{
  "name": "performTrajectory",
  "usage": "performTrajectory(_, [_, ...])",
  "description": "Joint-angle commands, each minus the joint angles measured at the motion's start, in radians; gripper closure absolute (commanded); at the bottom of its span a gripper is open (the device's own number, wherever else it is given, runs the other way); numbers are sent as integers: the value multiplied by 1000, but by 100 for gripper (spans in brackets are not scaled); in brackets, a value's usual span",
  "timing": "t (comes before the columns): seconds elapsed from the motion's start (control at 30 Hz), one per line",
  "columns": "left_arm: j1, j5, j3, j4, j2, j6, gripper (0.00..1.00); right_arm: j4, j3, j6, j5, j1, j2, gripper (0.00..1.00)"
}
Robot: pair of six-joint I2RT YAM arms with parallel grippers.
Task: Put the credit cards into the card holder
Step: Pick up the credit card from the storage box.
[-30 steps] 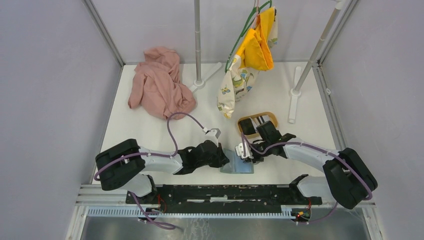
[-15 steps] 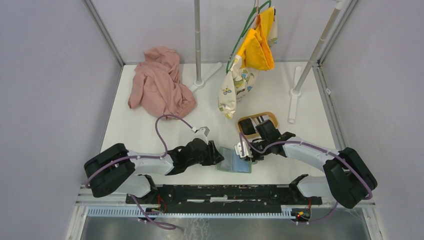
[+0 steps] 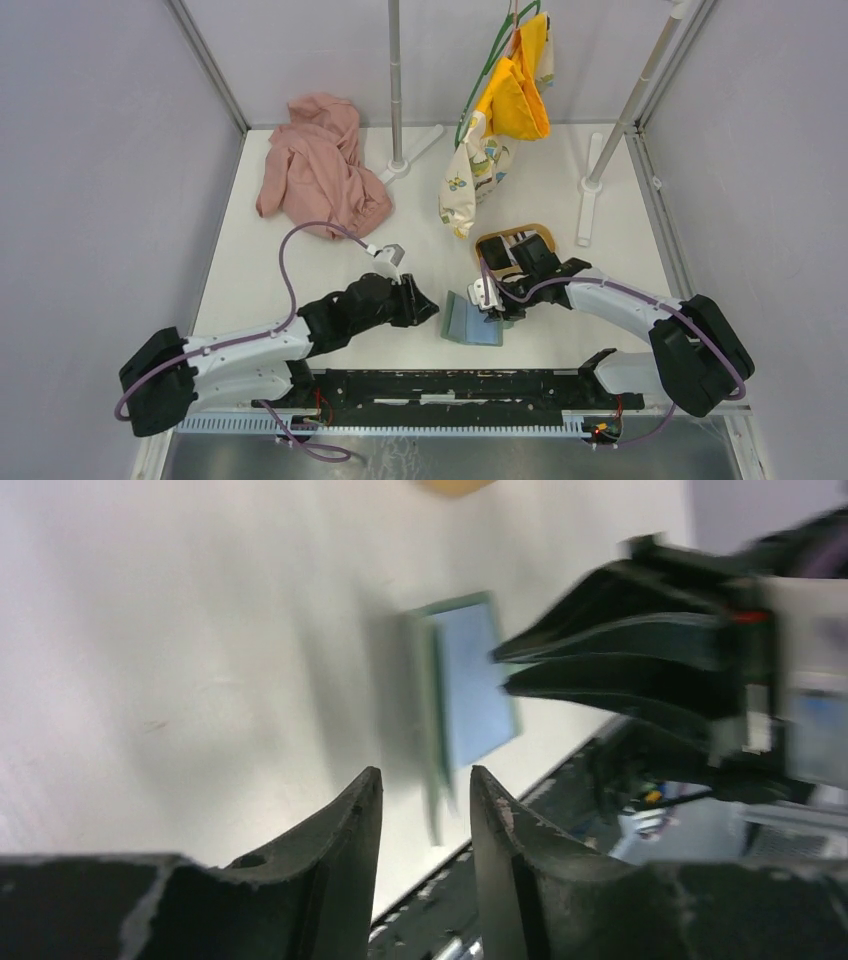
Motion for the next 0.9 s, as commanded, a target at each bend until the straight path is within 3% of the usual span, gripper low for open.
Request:
performTrajectory(0.0, [-3,108,86,40,-153,89,58,-35,65,21,-99,3,2,70])
performTrajectory(0.23, [-4,269,164,187,-60,148,75,-117,135,25,-212,-47,54,68])
performTrajectory(0.33, [-1,255,199,192,-16,197,78,-186,183,4,-290,-136,70,67])
performTrajectory(0.47, [-2,115,226,154,-59,293,77,-225,249,31,-298,-294,33,64])
performTrajectory(0.57, [-1,-36,222,131,-112,334,55,-90,256,197,-206,-358,-21,54])
performTrajectory(0.67, [2,-118,205,105,-148,338,28,49,277,348,-76,-393,-43,28])
performTrajectory(0.73, [5,-120,203,81,-156,341,21,62,335,445,20,-396,9,20])
performTrajectory(0.87, [8,-119,242,-21,-177,348,17,40,413,630,198,-397,138,18])
